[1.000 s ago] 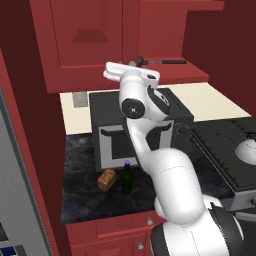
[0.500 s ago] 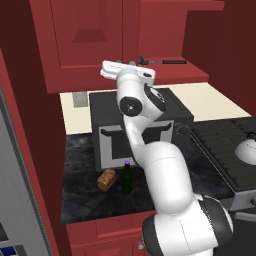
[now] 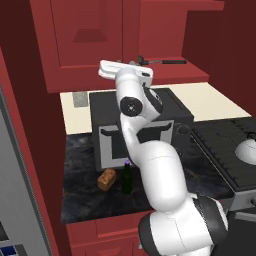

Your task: Pick the pan from the cabinet and place it on the stove. Then turn on the stove burner for the pan.

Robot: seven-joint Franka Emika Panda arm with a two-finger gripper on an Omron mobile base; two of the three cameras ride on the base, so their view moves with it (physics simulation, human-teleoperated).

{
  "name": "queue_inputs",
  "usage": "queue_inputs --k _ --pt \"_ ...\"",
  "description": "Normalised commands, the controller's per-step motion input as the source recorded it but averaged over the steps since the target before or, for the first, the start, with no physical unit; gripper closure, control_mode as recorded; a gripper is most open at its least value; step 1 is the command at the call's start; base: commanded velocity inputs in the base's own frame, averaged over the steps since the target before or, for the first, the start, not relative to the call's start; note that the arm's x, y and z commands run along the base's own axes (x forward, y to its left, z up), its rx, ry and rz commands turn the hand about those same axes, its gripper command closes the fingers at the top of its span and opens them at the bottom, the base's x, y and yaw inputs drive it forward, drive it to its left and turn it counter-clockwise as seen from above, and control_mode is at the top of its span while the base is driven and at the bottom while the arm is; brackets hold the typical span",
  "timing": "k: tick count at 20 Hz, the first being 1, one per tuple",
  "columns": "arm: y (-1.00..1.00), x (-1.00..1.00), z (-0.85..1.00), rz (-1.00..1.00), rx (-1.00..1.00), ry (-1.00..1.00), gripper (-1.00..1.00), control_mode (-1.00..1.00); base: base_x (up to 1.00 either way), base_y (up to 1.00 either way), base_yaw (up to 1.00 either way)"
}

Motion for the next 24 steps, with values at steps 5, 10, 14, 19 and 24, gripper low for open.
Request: queue_inputs --k 5,10,14,19,24 --pt "0.0 0.11 0.0 0.05 0.0 0.0 1.0 -1.0 0.0 0.0 0.0" --pt "-0.09 0.0 0.0 0.02 0.0 0.01 1.0 -1.0 0.0 0.0 0.0" --pt "-0.09 0.0 0.0 0.0 0.0 0.0 1.0 -1.0 0.0 0.0 0.0" --pt "0.15 -0.12 -0.02 0.0 0.0 0.01 1.0 -1.0 0.0 0.0 0.0" --pt "0.41 -0.4 -0.12 0.0 -0.01 0.06 1.0 -1.0 0.0 0.0 0.0"
